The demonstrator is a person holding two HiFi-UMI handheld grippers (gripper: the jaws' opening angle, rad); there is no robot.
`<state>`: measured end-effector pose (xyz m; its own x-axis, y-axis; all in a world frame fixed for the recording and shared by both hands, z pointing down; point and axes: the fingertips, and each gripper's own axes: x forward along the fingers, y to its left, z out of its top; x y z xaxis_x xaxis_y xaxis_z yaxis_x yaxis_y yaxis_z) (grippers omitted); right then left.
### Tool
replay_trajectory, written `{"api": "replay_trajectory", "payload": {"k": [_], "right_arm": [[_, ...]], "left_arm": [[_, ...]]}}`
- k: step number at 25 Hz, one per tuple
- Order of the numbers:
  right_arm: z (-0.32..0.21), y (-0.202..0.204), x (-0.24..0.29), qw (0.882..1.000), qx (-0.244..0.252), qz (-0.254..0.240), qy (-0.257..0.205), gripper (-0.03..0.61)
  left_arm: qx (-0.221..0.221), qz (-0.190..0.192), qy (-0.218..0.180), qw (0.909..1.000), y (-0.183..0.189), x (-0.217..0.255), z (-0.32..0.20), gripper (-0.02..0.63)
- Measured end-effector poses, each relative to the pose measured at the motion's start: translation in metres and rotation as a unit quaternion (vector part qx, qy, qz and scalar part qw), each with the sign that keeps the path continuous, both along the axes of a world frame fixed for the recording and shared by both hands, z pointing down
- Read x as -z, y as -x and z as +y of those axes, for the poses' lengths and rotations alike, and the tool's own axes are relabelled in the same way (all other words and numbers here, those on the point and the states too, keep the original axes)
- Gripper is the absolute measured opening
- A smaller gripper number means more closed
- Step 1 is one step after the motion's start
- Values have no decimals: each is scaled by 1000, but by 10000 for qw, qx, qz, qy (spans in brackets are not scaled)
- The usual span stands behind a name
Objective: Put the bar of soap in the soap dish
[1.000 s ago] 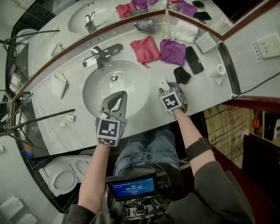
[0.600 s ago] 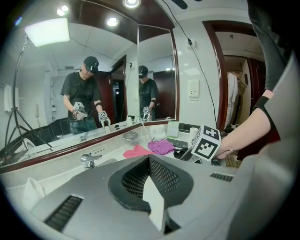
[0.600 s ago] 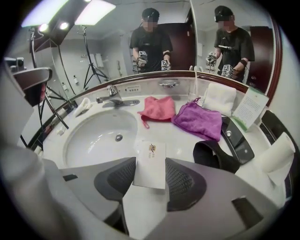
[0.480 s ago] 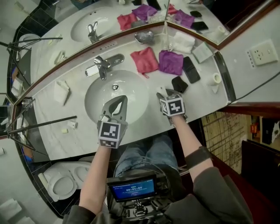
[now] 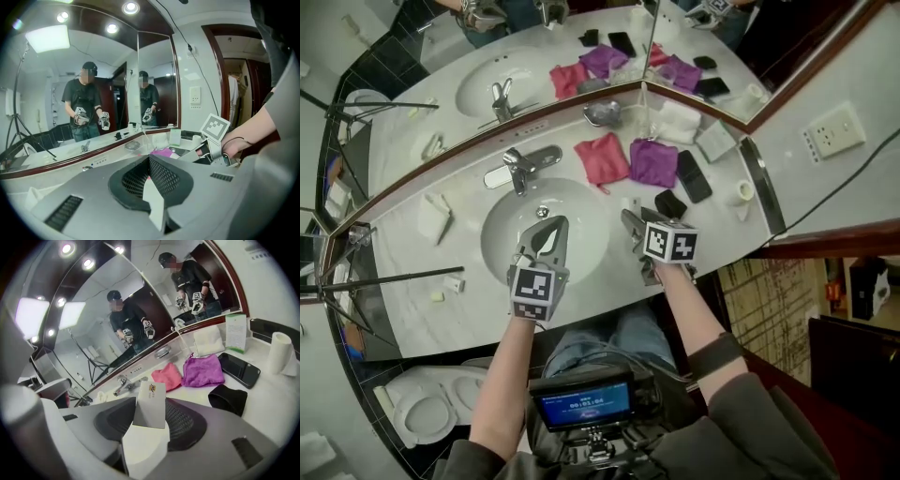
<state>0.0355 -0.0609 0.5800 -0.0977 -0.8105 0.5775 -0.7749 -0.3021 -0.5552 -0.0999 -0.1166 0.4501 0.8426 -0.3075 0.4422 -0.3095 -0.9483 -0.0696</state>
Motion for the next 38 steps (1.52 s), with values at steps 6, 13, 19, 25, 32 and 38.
{"api": "replay_trajectory", "payload": {"k": [6,13,19,25,32,38], "right_arm": [[-3,-5,39,9892,-775,-966,-780,207],[-15,-13,49,9623,-1459,-1803,-1422,207],[-44,-27,47,9432,-1717,-2222,-1773,207],[-101,-53,51,9307,-1782,-2444,-2055,209],[-180,-94,31,9203,-1949,-2584,-2196,209],[-222,-125,7,9220,-2104,-2510,-2066,210]], "left_arm": [[15,120,12,9999,-5,8,2,3],[15,80,20,10000,-13,4,0,3],[-18,-81,-10,10000,-28,-10,-11,3],[-30,-285,-82,9996,-52,-24,-37,3],[289,-372,-68,9989,-82,-46,-83,3],[409,-432,29,9982,-96,-65,-103,3]]}}
